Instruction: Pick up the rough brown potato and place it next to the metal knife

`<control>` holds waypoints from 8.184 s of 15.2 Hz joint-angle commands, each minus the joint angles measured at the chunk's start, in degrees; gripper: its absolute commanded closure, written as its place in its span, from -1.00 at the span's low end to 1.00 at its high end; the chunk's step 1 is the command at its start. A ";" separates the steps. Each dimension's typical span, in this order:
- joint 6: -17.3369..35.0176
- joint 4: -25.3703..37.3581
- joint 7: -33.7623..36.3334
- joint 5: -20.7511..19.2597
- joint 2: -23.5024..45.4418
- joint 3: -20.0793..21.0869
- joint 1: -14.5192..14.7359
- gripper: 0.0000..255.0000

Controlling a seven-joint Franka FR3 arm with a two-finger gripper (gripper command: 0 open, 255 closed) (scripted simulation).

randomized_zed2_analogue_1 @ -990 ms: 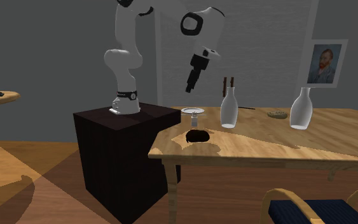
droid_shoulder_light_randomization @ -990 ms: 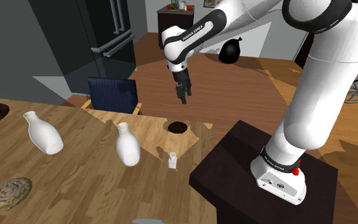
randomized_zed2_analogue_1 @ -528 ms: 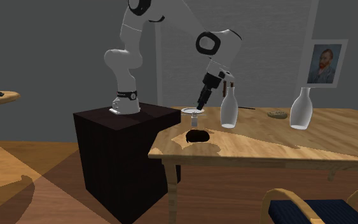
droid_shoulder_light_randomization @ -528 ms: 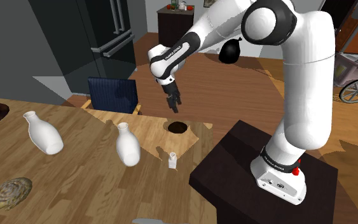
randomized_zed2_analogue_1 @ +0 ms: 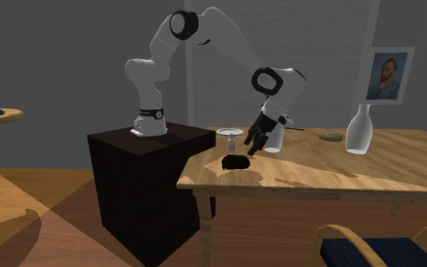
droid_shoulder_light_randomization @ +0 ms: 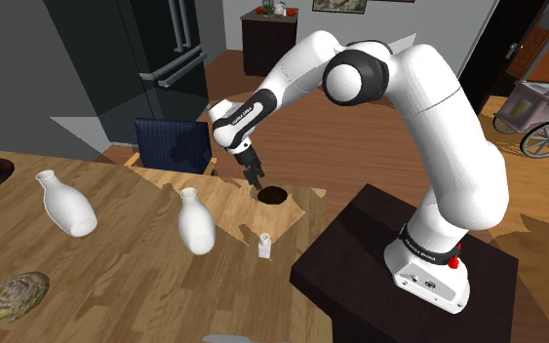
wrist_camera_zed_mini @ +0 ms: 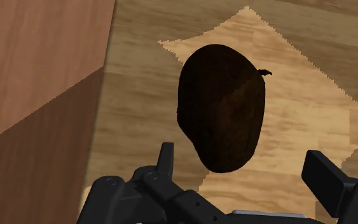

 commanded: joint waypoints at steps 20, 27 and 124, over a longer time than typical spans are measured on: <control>4.09 0.32 -0.54 -0.94 5.44 0.04 0.33 1.00; 3.78 -0.02 -0.58 -0.92 4.78 0.06 0.32 1.00; 35.49 -25.18 57.56 16.60 -8.87 -20.47 1.99 1.00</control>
